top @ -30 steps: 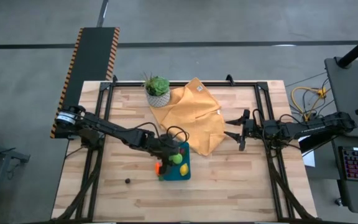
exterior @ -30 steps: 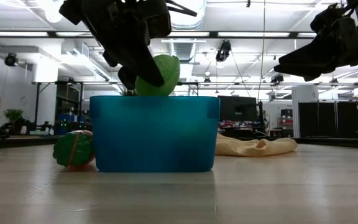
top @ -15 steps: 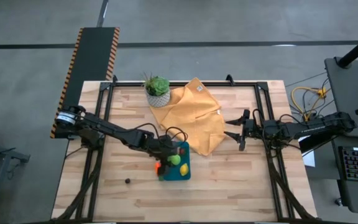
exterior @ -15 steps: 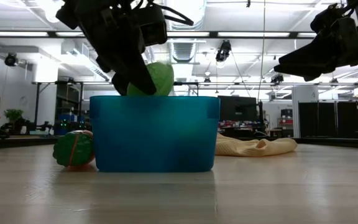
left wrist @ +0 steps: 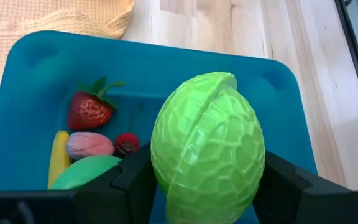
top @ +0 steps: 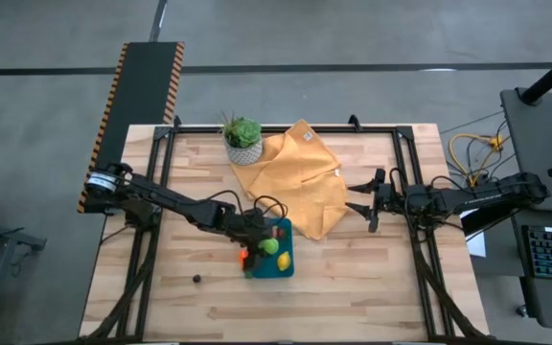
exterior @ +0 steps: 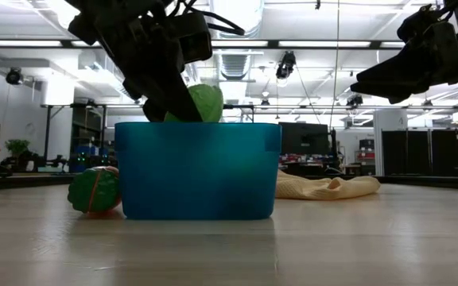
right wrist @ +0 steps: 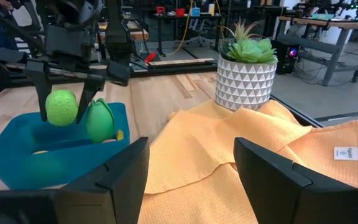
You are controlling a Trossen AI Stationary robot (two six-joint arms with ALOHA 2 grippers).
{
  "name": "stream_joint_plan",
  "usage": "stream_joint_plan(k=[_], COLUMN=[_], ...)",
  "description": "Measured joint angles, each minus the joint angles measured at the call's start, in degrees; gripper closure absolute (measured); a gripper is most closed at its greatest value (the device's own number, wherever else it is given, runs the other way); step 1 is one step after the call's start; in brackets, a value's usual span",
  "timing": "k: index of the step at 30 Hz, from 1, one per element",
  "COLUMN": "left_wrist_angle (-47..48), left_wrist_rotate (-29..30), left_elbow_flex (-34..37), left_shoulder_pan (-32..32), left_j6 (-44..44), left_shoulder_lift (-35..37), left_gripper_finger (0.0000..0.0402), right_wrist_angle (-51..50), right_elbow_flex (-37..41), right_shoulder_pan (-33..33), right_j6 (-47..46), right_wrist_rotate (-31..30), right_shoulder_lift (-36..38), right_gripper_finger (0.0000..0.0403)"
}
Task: Pick and placing Produce into tupperware
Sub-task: Put the melon into the bin
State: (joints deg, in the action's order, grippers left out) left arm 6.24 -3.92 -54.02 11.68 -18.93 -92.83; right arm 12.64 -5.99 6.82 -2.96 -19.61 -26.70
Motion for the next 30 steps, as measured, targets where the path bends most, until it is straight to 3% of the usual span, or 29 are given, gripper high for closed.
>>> stream_joint_plan(k=[8, 23, 30], left_wrist_angle=[0.49, 3.86, 3.73], left_wrist_rotate=[-0.96, -3.23, -3.32], left_elbow_flex=[-2.69, -4.79, -5.01], left_shoulder_pan=[-0.83, -1.36, -1.36], left_j6=[1.81, 1.26, 0.79], left_shoulder_lift=[-6.09, -5.91, -5.91], left_gripper_finger=[0.0209, 0.0208, 0.0165], right_wrist_angle=[0.04, -0.03, -0.02], right_elbow_flex=[-0.01, -0.01, 0.0], right_shoulder_pan=[-0.01, -0.01, -0.01], right_j6=[-0.14, -0.02, -0.02], right_wrist_rotate=[0.02, 0.04, 0.04], right_shoulder_lift=[0.0, -0.07, -0.07], right_gripper_finger=[0.0175, 0.0175, 0.0175])
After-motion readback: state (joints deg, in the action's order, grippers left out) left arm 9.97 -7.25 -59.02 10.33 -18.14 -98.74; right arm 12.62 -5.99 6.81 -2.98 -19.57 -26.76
